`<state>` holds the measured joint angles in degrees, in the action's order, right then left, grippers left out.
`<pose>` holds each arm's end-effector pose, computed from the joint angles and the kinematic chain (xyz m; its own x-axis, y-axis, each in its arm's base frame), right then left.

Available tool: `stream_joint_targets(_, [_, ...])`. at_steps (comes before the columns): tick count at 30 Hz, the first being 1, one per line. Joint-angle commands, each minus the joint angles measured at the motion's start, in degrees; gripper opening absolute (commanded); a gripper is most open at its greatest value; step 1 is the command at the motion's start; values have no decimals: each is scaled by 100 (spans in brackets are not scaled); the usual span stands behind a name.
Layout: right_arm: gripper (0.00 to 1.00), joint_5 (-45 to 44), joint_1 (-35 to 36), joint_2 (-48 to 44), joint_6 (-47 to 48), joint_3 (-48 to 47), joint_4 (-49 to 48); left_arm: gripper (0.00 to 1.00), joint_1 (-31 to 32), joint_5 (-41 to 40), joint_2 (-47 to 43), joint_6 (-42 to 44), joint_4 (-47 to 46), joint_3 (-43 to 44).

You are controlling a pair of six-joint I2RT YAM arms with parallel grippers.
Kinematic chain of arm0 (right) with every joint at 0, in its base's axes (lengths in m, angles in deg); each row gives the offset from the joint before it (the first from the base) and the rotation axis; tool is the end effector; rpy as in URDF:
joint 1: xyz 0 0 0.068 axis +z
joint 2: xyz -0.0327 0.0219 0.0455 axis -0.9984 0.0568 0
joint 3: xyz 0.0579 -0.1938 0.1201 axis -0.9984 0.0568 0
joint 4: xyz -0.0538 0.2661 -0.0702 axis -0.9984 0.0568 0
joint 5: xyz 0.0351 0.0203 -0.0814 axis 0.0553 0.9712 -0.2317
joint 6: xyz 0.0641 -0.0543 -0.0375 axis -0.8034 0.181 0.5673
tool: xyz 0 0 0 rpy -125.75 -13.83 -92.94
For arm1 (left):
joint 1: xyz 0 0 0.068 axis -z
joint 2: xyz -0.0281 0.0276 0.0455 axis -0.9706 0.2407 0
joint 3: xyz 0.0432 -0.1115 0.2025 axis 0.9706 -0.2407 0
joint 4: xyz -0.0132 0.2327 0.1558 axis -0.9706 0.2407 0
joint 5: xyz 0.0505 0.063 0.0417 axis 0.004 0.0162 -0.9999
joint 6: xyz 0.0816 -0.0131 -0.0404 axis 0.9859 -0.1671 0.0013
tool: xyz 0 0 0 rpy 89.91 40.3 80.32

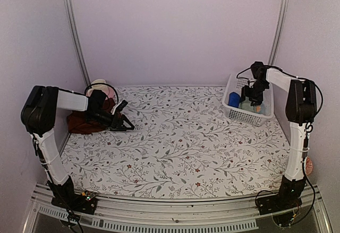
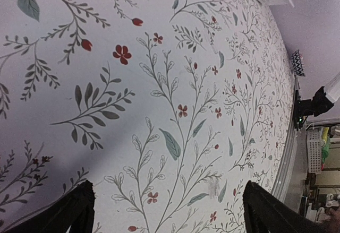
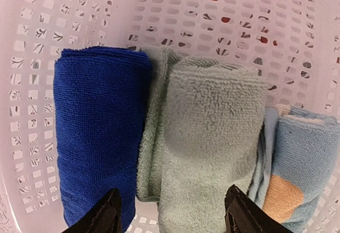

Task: Roll the towels
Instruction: Adjust the towel in the storage box, then move the storage box to the corner of the board.

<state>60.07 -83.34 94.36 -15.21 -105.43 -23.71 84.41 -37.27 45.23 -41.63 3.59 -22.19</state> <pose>0.4810 0.0369 0.1301 -0.9234 0.1977 -0.3291 0.1432 0.9727 0.1826 0.3553 -0.1144 0.0587 -0.8797 0.2120 -0.4256 0.4613 0.5979 -0.6555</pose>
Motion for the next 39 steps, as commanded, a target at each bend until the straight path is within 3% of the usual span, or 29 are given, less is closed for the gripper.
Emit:
stream_joint_targets(1, [68, -359, 21, -505, 206, -143, 303, 97, -61, 26, 72, 96, 89, 139])
stream_joint_targets(10, [75, -722, 208, -1619, 426, 448, -14, 97, -222, -268, -121, 170, 141, 265])
stream_joint_targets(12, [82, -980, 422, -1822, 447, 657, -178, 97, -322, -342, -185, 203, 175, 300])
stream_joint_targets(14, [100, -1228, 677, -1853, 465, 714, -237, 97, -456, -392, -235, 274, 270, 351])
stream_joint_targets(23, [99, -2858, 1733, -956, 392, -173, -604, 97, -1315, -846, -932, 628, 341, 167])
stream_joint_targets(31, [99, -3270, 1831, 541, 588, -1478, -628, 97, -1490, -1210, -1668, 826, 369, -241])
stream_joint_targets(39, [99, -4245, 1817, 997, 972, -1344, -653, 97, -1740, -1112, -2006, 981, 524, -605])
